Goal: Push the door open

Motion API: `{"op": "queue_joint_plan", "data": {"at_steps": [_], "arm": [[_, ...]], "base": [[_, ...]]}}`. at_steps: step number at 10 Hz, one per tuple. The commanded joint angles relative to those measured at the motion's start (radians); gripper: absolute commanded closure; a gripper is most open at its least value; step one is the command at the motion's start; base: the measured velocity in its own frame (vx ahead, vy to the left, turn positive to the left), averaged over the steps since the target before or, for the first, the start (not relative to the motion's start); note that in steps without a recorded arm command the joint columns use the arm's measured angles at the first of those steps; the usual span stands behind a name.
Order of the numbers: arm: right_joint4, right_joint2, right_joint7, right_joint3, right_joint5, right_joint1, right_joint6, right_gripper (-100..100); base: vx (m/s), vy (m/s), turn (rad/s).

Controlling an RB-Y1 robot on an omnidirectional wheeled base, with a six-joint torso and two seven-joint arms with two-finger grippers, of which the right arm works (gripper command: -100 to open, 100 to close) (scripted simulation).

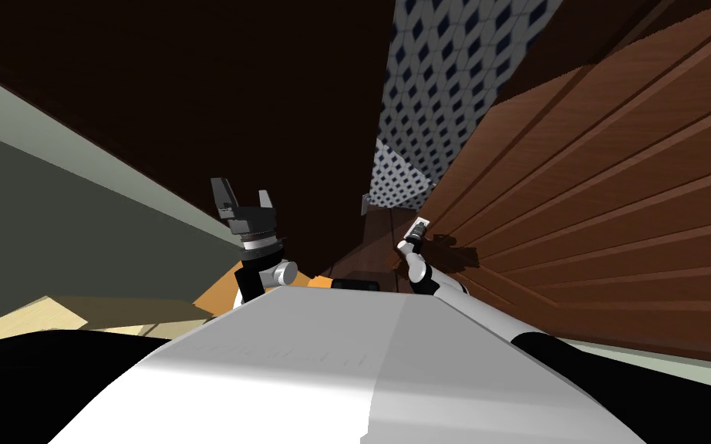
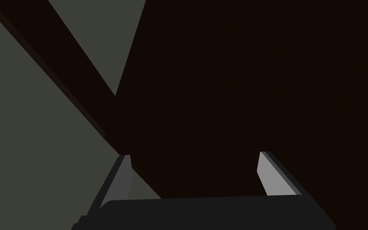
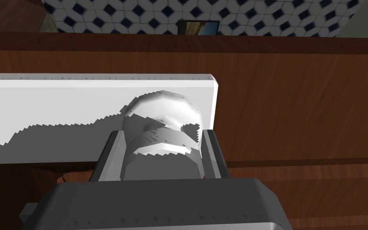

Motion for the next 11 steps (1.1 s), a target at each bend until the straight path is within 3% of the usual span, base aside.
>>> {"op": "queue_joint_plan", "data": {"at_steps": [1, 2, 5, 6, 7, 8, 11], "arm": [[-0.050, 0.009, 0.004, -0.004, -0.002, 0.018, 0.012, 100], [-0.065, 0.012, 0.027, -0.031, -0.012, 0.011, -0.009, 100], [-0.065, 0.012, 0.027, -0.031, -0.012, 0.011, -0.009, 100], [-0.066, 0.017, 0.053, -0.061, -0.024, 0.004, -0.032, 100], [-0.066, 0.017, 0.053, -0.061, -0.024, 0.004, -0.032, 100], [-0.067, 0.022, 0.081, -0.093, -0.037, -0.005, -0.056, 100], [-0.067, 0.022, 0.081, -0.093, -0.037, -0.005, -0.056, 100]], "base": [[-0.019, 0.024, -0.004], [0.010, -0.057, 0.088], [0.043, -0.042, 0.024], [0.035, -0.078, 0.099], [0.064, -0.095, 0.067], [0.116, -0.091, 0.108], [0.049, -0.053, 0.016]]}}
